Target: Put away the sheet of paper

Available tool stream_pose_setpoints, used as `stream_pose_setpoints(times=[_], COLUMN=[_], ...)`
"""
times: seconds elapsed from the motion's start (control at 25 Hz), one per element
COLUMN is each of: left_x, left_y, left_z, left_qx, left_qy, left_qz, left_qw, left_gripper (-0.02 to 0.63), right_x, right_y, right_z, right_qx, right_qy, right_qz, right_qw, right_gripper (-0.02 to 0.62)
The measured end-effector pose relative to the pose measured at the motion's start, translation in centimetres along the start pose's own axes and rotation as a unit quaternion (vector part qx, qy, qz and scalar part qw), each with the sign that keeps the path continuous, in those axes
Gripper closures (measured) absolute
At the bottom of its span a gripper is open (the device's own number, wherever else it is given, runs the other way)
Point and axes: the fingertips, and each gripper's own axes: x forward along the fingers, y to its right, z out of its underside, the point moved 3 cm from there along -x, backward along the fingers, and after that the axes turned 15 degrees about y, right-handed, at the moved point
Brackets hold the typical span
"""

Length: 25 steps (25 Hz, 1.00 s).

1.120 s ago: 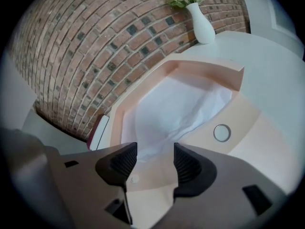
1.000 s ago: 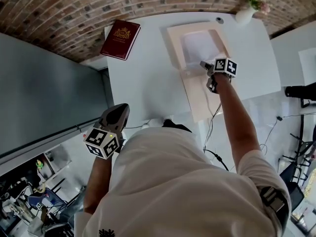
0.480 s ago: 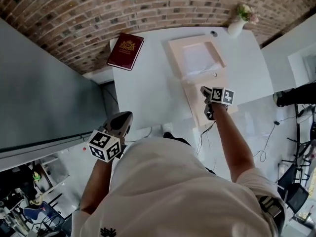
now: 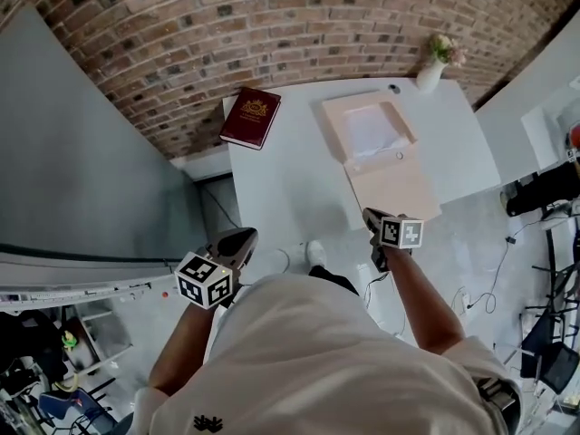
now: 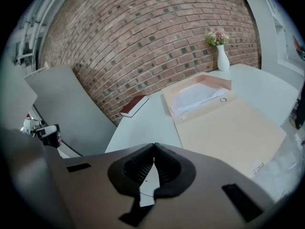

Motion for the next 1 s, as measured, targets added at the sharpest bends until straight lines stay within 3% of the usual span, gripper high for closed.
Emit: stream_pose_setpoints(times=[0.48,1.0], left_x=[-3.9,-4.0], left_y=[2.3,5.7], left_z=[2.9,3.5], left_qx=[0.003,0.014], left_qy=[-0.028,-0.042], left_qz=[0.021,0.055], left_qw=[0.9994,0.9975], left_gripper=[0.581,0.581], right_x=[-7.3,-11.7], right_y=[-9.7,-12.0], right_z=[5.4,5.2], right_qx=[-0.060,-0.096], right_qy=[0.013,0.033], right_qz=[-0.066,-0.077], right_qw=[0.996,0.992], right_gripper=[0.567,0.568])
